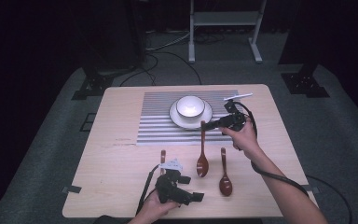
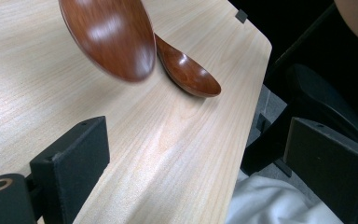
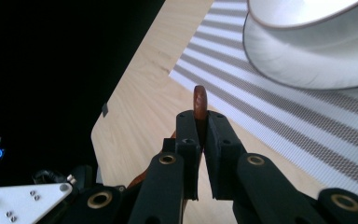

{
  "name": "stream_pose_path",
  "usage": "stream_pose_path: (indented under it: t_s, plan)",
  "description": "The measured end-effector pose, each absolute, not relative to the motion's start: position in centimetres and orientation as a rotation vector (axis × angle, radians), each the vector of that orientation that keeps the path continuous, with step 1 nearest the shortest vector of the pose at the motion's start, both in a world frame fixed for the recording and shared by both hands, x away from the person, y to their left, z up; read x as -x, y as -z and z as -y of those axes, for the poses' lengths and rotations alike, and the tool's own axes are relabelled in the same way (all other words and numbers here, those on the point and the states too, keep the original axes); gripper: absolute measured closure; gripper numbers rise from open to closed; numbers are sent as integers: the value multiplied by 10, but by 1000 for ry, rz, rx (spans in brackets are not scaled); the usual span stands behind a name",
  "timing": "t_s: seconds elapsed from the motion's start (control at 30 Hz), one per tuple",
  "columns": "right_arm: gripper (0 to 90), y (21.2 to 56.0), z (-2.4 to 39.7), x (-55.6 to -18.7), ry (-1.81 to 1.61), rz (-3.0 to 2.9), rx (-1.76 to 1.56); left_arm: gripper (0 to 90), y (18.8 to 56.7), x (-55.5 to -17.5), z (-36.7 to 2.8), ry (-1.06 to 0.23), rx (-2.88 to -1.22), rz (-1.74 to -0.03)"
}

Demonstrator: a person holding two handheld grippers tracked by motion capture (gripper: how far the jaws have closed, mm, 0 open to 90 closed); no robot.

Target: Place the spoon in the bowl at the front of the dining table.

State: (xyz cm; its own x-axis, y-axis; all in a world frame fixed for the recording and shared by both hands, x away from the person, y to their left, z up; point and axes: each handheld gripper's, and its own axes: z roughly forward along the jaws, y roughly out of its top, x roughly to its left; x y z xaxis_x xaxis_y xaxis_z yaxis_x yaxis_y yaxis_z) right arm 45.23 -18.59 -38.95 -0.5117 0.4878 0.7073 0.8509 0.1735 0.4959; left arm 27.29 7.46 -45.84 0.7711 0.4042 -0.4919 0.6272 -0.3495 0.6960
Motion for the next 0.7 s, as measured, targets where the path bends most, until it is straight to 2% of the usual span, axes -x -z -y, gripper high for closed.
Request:
stream_pose_path:
  t_s: [0.7]
  plan:
    - [838,362,190,-485,1335,2066,1391,56,458,-275,-77,285,-1996,-779]
